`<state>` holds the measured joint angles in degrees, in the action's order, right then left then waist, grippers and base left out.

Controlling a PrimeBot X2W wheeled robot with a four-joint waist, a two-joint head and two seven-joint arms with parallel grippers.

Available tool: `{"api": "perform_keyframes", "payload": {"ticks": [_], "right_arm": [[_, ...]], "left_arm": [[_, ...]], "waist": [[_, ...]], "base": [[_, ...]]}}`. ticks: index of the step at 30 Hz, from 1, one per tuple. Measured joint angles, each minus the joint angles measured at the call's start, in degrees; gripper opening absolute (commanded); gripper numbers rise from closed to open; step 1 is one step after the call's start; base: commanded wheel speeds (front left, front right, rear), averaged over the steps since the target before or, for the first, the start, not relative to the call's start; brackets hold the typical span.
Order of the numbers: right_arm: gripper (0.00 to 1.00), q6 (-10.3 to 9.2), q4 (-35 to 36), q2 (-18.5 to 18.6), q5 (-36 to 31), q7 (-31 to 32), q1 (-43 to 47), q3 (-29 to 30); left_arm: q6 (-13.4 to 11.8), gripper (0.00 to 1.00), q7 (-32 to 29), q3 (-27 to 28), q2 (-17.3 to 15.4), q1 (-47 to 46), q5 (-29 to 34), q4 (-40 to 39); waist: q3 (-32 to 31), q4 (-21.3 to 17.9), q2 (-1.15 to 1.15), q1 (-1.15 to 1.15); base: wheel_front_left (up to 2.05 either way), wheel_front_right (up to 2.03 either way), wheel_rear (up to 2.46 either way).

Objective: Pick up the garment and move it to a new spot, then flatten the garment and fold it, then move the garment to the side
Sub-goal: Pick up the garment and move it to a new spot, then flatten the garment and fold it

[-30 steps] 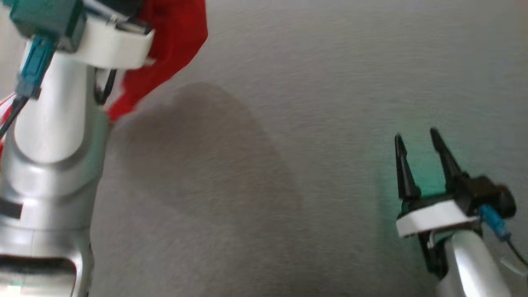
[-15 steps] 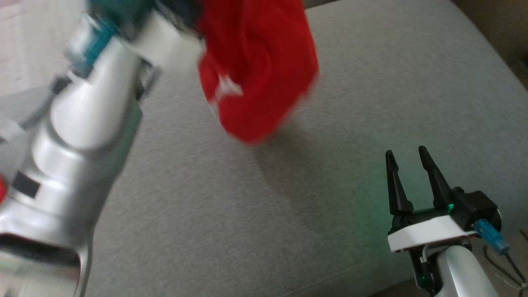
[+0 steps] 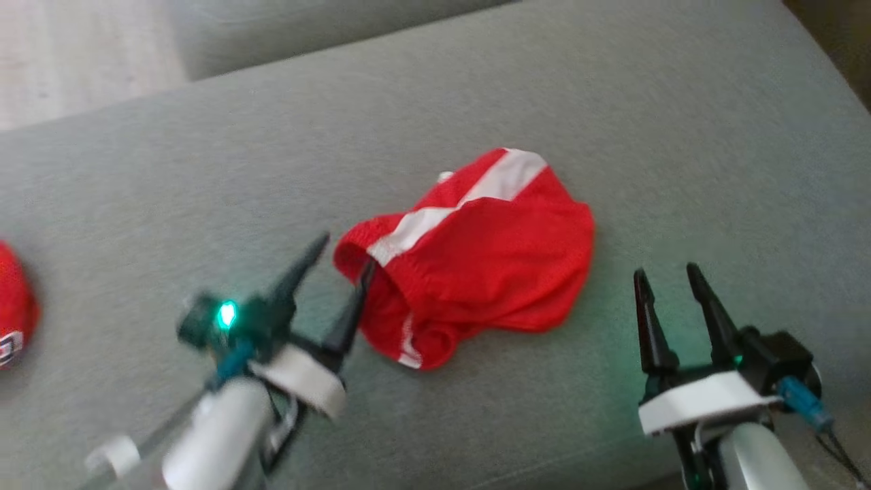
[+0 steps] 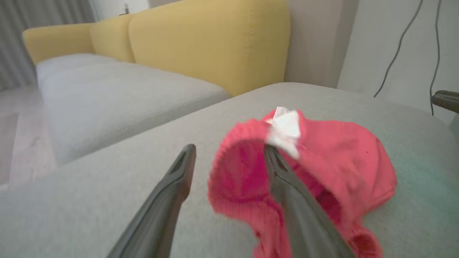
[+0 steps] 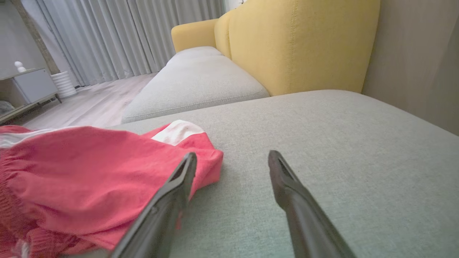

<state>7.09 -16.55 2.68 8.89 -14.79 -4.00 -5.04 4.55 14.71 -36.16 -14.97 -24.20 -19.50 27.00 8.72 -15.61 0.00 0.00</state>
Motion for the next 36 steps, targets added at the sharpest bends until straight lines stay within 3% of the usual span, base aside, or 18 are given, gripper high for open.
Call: {"api": "perform_keyframes", "payload": {"ticks": [5, 10, 17, 25, 36], "right_arm": [[1.00, 0.00, -0.8, -0.1, -1.1, 0.0, 3.2, 1.4], [1.00, 0.00, -0.7, -0.1, -1.2, 0.0, 6.1, 3.5], [1.00, 0.00, 0.6, -0.1, -0.9, 0.0, 10.0, 3.2], [1.00, 0.01, 2.1, -0.3, -4.0, 0.0, 14.2, 1.6], [1.00, 0.00, 2.5, -0.3, -3.9, 0.0, 14.3, 1.6]], "left_arm": [[-2.0, 1.00, 0.0, 7.0, 4.8, 12.4, 0.0, -3.8], [-2.2, 1.00, 0.0, 15.7, 8.8, 22.9, 0.0, -9.0], [-5.2, 1.00, 0.0, 25.0, 11.3, 31.3, 4.2, -16.6], [-7.1, 1.00, 0.0, 26.3, 11.7, 35.3, 7.2, -19.2], [-6.5, 1.00, 0.0, 26.9, 11.7, 36.2, 11.5, -18.0]], "waist": [[-3.3, 4.0, 0.00, 0.00], [-7.0, 8.7, 0.00, -0.01], [-12.8, 13.8, 0.00, -0.01], [-17.0, 17.4, 0.00, -0.01], [-16.6, 18.0, 0.00, 0.00]], "base": [[0.00, 0.00, 0.00], [0.00, 0.00, 0.00], [0.00, 0.00, 0.00], [0.00, 0.00, 0.00], [0.00, 0.00, 0.00]]}}
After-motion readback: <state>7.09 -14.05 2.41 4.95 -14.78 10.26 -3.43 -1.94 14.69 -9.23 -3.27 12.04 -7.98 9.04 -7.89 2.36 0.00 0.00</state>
